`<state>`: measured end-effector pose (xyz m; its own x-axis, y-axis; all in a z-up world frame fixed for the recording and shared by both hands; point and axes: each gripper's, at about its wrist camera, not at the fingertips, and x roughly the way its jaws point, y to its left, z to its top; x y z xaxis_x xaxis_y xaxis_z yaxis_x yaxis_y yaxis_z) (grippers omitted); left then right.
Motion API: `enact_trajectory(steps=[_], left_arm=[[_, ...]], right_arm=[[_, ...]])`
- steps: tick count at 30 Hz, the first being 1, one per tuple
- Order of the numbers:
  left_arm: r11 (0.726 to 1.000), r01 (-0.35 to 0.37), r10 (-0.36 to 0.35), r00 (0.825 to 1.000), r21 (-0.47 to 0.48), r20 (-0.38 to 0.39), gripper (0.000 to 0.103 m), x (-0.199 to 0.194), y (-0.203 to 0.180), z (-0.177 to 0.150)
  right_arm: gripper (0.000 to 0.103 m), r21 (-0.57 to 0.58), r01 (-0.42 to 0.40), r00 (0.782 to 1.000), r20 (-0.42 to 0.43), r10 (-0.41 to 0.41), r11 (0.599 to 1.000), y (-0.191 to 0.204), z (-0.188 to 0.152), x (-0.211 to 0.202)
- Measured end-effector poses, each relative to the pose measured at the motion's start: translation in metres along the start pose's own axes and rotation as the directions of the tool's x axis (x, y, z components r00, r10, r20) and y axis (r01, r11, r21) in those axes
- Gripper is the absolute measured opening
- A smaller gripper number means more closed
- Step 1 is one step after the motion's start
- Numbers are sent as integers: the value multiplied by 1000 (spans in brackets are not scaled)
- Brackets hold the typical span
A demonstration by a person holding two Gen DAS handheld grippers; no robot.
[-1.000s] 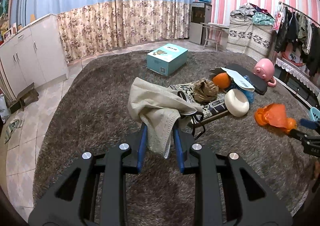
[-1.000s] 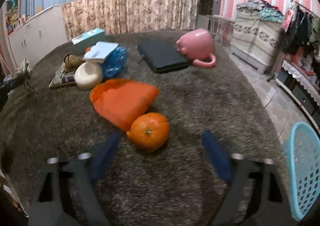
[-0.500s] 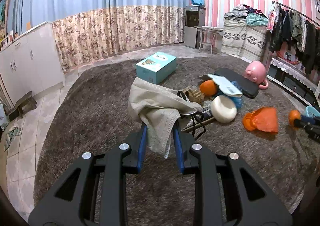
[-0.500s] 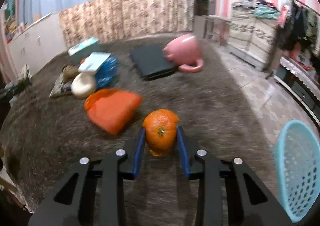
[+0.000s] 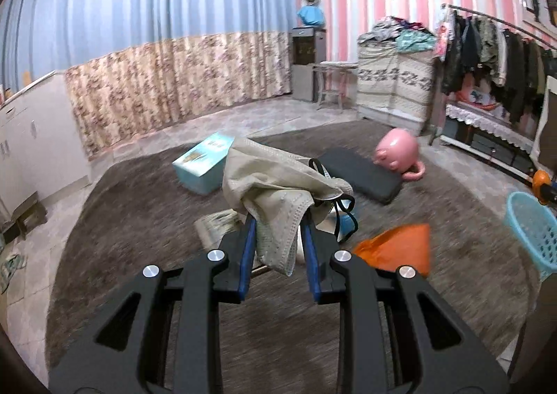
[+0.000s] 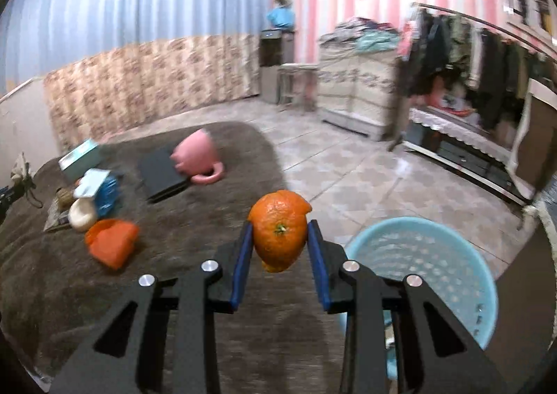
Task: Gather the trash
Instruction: 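Carry the cloth and orange over the blue basket and open the left tool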
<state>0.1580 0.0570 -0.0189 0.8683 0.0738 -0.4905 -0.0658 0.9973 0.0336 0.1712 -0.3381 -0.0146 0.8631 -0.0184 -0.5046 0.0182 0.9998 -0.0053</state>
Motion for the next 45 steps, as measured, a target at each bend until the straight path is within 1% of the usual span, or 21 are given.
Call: enact_trajectory(steps=[3,7,9,13,15,17,19,21,24,27,29,31,34,37,40,42,43,44,45], left_arm=[[999,37,-37,999,30,27,24,1,-29,11],[993,94,-98,993,66,59,24,1,-71,23],[989,126,-131,989,76,64,24,2,-90,26],[976,196,-202,977,99,60,24,7,-137,30],[969,223,-230,972,107,57,24,9,-154,30],[959,248,-258,964,136,59,24,11,-181,31],[950,265,-278,959,166,59,24,12,-202,30],[935,296,-312,949,196,53,24,14,-229,29],[916,335,-351,936,221,36,24,17,-259,25],[890,388,-401,916,240,6,24,23,-288,16],[867,418,-430,903,270,-17,24,26,-316,9],[849,435,-447,894,301,-31,24,28,-334,3],[813,467,-479,876,348,-54,24,28,-363,-7],[781,509,-514,853,363,-89,25,31,-386,-13],[757,523,-522,845,391,-119,25,37,-406,-20],[742,540,-531,835,398,-142,26,41,-415,-23],[736,547,-534,831,399,-155,27,45,-419,-25],[731,555,-536,827,397,-168,31,48,-422,-26],[725,565,-540,822,394,-184,33,51,-425,-28]], right_arm=[[32,45,73,997,11,-74,996,-31,0,-5],[32,122,133,990,21,-136,984,-67,-1,-14],[32,149,185,982,23,-190,971,-86,-3,-17],[32,164,266,962,12,-272,950,-113,-7,-18],[32,201,272,960,10,-279,941,-128,-9,-19],[32,228,273,959,10,-282,935,-141,-10,-19],[32,233,279,957,7,-289,931,-147,-11,-18],[32,231,295,953,-1,-302,927,-154,-13,-16],[32,253,312,948,-21,-317,916,-163,-18,-14],[32,269,331,942,-37,-334,904,-169,-23,-13],[32,269,341,939,-44,-342,901,-173,-26,-12],[32,280,352,935,-62,-349,893,-181,-31,-9],[32,322,358,933,-85,-350,876,-198,-40,-7],[32,353,361,932,-106,-347,863,-206,-47,-4],[32,357,370,928,-112,-354,857,-209,-49,-4],[32,368,371,928,-117,-354,853,-211,-50,-3],[32,371,372,928,-120,-353,851,-212,-51,-3],[32,372,372,928,-124,-352,850,-213,-53,-2],[32,373,372,928,-127,-351,850,-214,-53,-2]])
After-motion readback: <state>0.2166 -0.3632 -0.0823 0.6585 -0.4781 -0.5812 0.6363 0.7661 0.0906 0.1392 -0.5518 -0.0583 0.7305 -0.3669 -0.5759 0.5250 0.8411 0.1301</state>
